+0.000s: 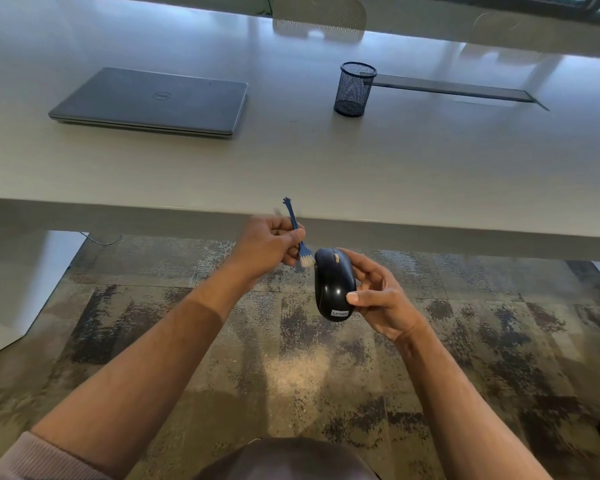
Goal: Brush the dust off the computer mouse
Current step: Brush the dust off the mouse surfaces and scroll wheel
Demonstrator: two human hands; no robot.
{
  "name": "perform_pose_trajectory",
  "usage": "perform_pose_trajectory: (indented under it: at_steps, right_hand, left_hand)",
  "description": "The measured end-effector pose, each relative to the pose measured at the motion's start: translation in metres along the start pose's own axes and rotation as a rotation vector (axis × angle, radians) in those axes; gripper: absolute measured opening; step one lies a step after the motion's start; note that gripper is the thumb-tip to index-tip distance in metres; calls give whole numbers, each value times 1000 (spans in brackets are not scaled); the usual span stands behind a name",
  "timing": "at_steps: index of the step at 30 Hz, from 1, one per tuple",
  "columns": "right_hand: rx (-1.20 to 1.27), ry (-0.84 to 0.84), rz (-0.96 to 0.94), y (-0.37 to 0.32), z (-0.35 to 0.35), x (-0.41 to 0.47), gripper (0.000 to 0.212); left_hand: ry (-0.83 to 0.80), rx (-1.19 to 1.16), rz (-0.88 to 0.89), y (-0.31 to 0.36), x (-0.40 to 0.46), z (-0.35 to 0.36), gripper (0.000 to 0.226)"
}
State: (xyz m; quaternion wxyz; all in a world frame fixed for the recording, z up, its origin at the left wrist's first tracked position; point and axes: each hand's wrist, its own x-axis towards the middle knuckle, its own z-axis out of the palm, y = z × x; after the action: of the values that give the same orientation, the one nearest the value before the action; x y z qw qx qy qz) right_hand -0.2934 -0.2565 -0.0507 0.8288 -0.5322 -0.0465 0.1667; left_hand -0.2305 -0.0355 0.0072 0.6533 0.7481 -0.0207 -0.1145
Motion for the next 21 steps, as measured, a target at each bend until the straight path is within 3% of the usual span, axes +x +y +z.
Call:
perform_pose_trajectory:
  at_steps: [5,12,21]
  right_hand:
    - [7,-61,16,1,5,2,81]
    - [-5,-6,2,2,6,7,87]
    - [-11,2,19,3,6,8,87]
  left_hand:
    - [210,-48,11,0,6,-4,10]
    - [203,-78,25,-5,-7,8,7]
    - [343,-198,28,-2,-15,8,7]
